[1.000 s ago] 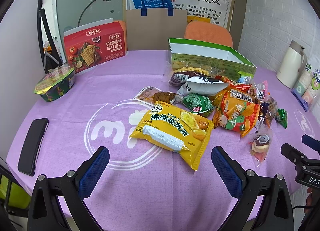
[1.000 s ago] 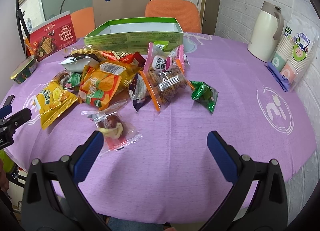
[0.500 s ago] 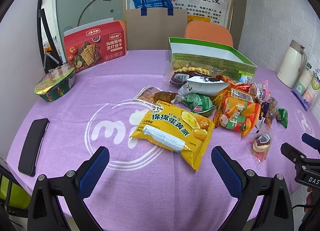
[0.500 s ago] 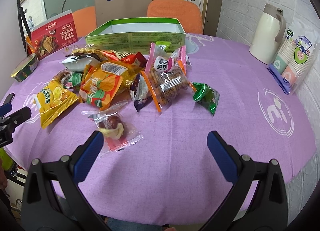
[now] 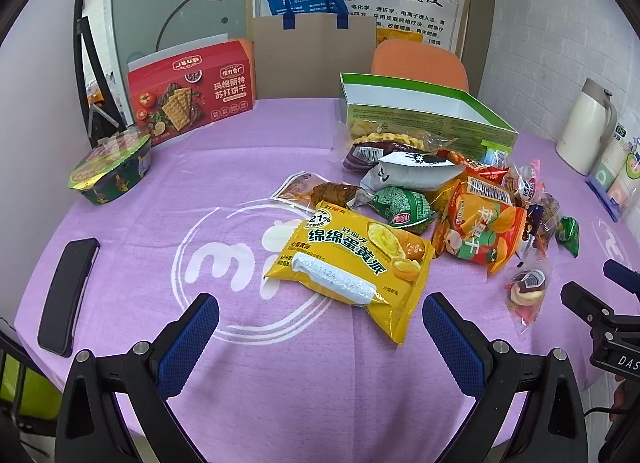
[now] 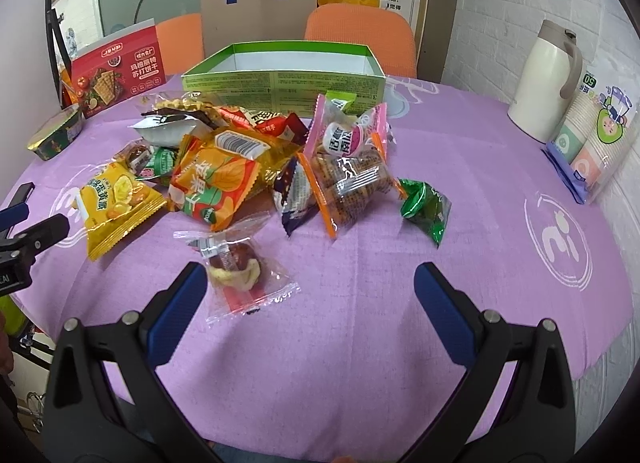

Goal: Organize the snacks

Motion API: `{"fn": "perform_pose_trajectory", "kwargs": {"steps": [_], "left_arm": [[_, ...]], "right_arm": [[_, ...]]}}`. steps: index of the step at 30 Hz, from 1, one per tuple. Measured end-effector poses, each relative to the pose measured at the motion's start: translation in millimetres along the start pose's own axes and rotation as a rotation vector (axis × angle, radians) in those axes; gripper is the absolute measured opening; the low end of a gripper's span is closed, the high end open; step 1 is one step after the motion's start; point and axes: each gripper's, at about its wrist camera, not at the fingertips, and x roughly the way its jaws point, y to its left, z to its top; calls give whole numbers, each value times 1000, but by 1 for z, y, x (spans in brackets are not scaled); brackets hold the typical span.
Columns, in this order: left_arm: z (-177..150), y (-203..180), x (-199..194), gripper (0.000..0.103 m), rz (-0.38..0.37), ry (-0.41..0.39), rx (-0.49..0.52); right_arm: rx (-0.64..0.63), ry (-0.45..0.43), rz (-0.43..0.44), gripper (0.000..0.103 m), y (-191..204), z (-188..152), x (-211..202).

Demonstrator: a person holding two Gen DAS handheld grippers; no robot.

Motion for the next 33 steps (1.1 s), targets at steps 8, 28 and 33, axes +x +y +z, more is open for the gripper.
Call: {"fn": "perform_pose_trajectory", "kwargs": {"steps": [8,28,33], "left_arm": [[-4,9,2,103,-15,13,-29],[17,27,-8,84,-96,-11,-18],[41,39,-35,88,-70,-155,32]], "right_arm": [[16,-4,12,103,-1,-3,2],[-3,-262,120,103,-8,19,-54],[84,-383,163,103,-33,29,-94]]}}
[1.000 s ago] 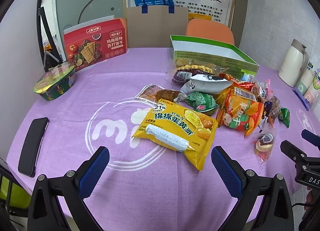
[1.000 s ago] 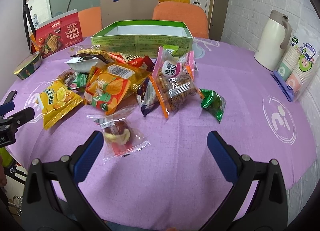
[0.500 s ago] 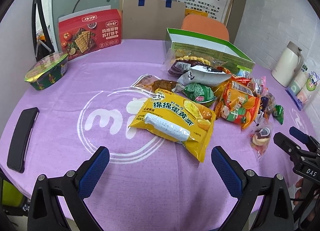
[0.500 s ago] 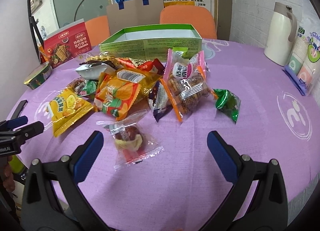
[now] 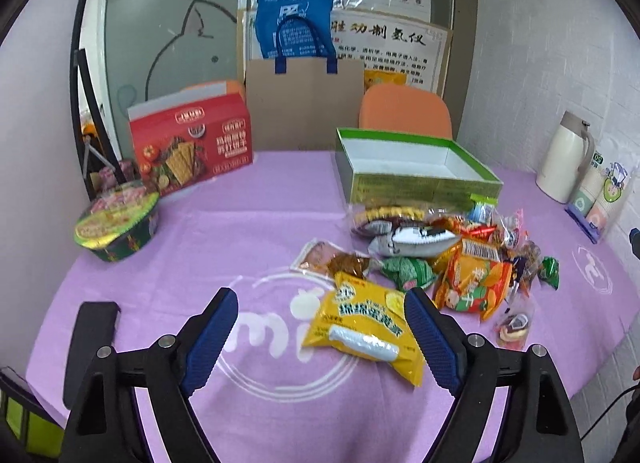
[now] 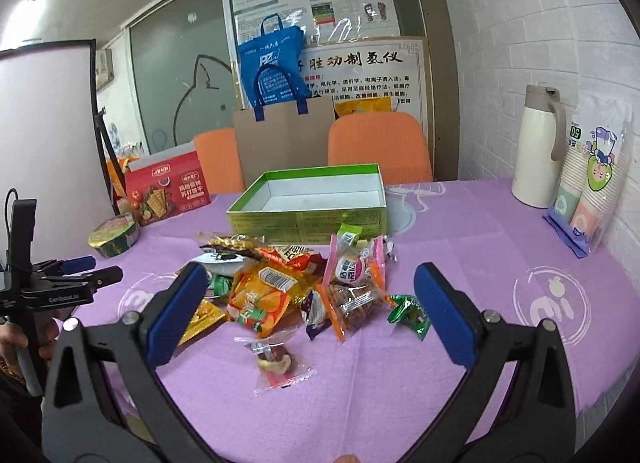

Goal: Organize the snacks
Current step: 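Reach the left gripper to the yellow cake pouch and grasp it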

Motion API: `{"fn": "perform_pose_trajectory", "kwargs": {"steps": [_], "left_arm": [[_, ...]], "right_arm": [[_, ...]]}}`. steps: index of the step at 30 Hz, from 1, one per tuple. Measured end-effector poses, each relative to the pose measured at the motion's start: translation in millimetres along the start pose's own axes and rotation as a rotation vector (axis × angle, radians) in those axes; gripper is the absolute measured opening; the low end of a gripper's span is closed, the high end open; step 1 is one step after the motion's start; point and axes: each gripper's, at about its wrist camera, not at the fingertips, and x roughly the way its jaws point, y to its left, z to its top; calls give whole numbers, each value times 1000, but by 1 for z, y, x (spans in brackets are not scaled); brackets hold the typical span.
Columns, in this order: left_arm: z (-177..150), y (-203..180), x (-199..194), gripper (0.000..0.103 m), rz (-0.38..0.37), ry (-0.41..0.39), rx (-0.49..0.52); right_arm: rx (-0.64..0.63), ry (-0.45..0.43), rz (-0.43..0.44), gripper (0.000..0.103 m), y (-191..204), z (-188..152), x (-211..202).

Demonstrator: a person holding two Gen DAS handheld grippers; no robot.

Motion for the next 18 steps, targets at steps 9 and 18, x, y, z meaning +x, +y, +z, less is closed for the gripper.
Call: {"fn": "perform_pose_trajectory", "kwargs": {"steps": [9,18], "left_arm": [[-49,9,40,88,-101,216,-111],[-34,3,48,86,-97,183,-46]], "right_arm": [[60,250,95,103,14,-84,58],[36,289,109,103,28,-90,90]]}}
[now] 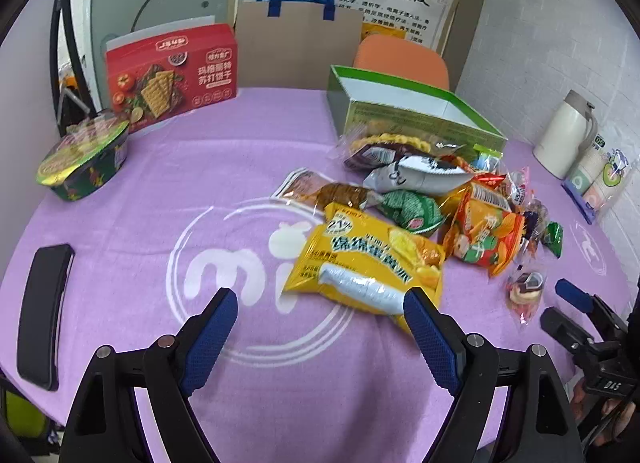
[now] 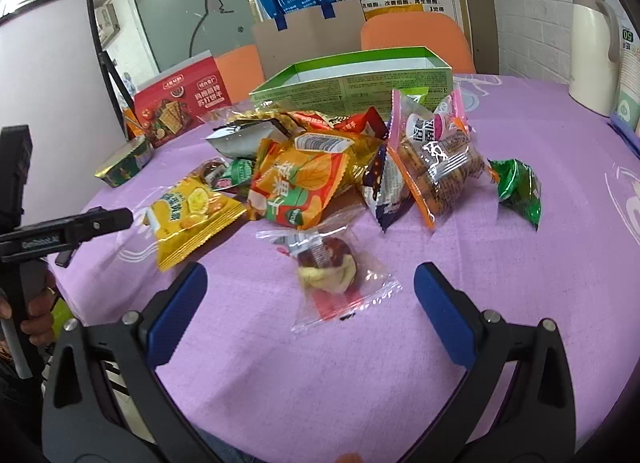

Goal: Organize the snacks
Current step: 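Reach the left gripper to the yellow cake pouch and grasp it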

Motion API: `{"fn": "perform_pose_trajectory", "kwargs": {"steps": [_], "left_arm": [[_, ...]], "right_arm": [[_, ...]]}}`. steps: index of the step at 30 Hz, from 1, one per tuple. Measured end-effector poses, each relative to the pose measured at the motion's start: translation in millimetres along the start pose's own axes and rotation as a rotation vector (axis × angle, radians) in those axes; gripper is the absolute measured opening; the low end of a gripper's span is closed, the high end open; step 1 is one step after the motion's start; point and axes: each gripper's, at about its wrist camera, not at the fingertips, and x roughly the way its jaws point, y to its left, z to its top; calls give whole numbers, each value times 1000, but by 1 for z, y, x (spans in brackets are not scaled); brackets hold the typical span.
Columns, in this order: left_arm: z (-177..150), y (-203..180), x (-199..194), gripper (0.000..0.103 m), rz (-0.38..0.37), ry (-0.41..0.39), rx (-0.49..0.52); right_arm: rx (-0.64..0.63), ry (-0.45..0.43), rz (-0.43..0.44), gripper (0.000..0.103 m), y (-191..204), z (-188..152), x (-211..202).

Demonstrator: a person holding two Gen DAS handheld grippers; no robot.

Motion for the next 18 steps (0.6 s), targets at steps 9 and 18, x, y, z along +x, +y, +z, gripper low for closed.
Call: {"fn": "perform_pose_trajectory", "kwargs": {"steps": [9,18], "left_arm": [[18,-34,40,87,-70,99,174],[20,-50,56,88,-50,146,273]], "right_arm": [[-65,77,-43,97,2,2,16],[-60,117,-12,70,0,4,28]]}}
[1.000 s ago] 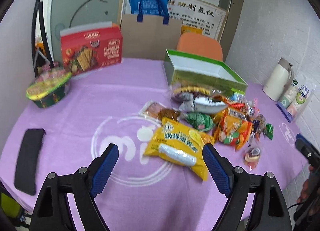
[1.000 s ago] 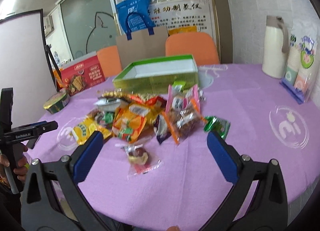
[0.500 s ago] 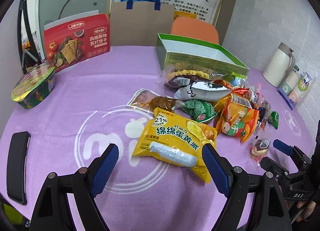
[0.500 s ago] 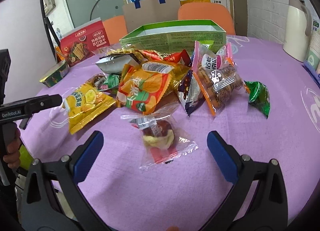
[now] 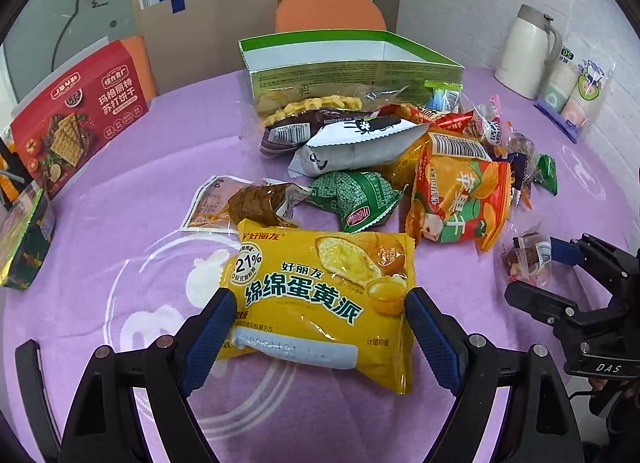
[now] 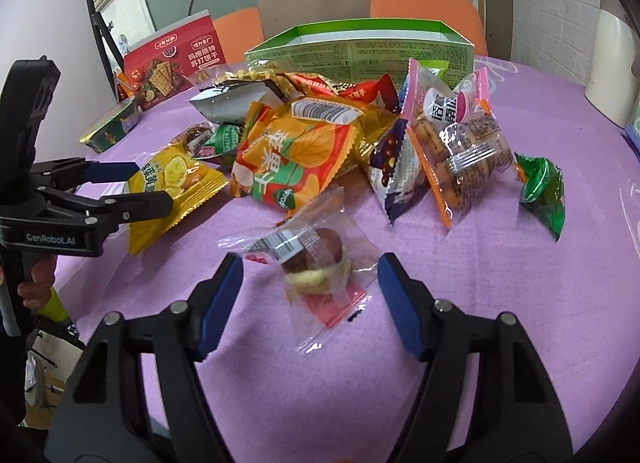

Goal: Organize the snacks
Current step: 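Reach the left gripper to the yellow cake pouch and grasp it, then carry the yellow pouch into the white box and release it while the right gripper drops a wrapped candy there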

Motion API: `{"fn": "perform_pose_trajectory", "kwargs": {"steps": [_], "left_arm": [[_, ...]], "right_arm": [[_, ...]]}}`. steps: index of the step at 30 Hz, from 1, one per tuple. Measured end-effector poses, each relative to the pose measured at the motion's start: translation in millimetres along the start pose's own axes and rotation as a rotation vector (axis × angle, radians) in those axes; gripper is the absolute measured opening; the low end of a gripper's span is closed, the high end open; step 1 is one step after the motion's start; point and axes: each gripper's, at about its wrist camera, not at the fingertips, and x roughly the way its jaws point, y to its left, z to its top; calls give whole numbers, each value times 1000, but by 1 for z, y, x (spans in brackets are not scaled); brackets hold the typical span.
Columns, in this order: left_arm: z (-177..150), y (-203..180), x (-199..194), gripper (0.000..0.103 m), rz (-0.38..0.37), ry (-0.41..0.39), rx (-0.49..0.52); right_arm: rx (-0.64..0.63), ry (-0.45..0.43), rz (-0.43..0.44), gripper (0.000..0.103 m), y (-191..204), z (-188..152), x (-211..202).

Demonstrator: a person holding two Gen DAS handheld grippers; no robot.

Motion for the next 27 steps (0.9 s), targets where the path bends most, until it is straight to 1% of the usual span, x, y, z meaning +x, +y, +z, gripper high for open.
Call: {"fn": "perform_pose_trajectory", "kwargs": {"steps": [1,3,4,5,8,9,10,11,14,15,18,21,24,27], "left_arm": [[0,0,3,89,2,6,3],[1,2,8,96,-3,15,-4],[2,4,10,97,-5,21,-13],[2,5,11,97,-8,17,-19],[1,5,10,97,-6,12,-27],[0,3,10,97,-2,9,-17],[-1,1,9,96,-2,10,-4],[-1,-2,9,90,-5,11,9],[-3,-5,-1,61,12,1,14],[-3,-4,-4,54,4,-5,4],[-5,-2,-12,50,-2,-18,-25],[-6,-1,-26,49,-21,-50,-47],[-2,-3,-55,49,-28,-113,-39],[16,-6,-88,49,-34,-203,-27]], "right_arm": [[-4,2,-1,70,0,1,0],[-11,4,-2,67,1,1,1],[-11,3,-6,60,1,1,1],[-12,1,-13,57,0,2,1],[-3,3,-7,56,-3,2,0],[-4,3,-11,53,-3,1,0],[-5,3,-16,48,-3,2,0],[-2,4,-14,48,-4,1,-1],[2,-3,3,44,-1,1,-6],[-1,-10,10,37,0,2,-9],[-22,-42,19,37,8,5,-23],[-46,-79,20,37,15,9,-39],[-63,-114,38,37,20,16,-54],[-67,-154,83,37,20,39,-66]]}}
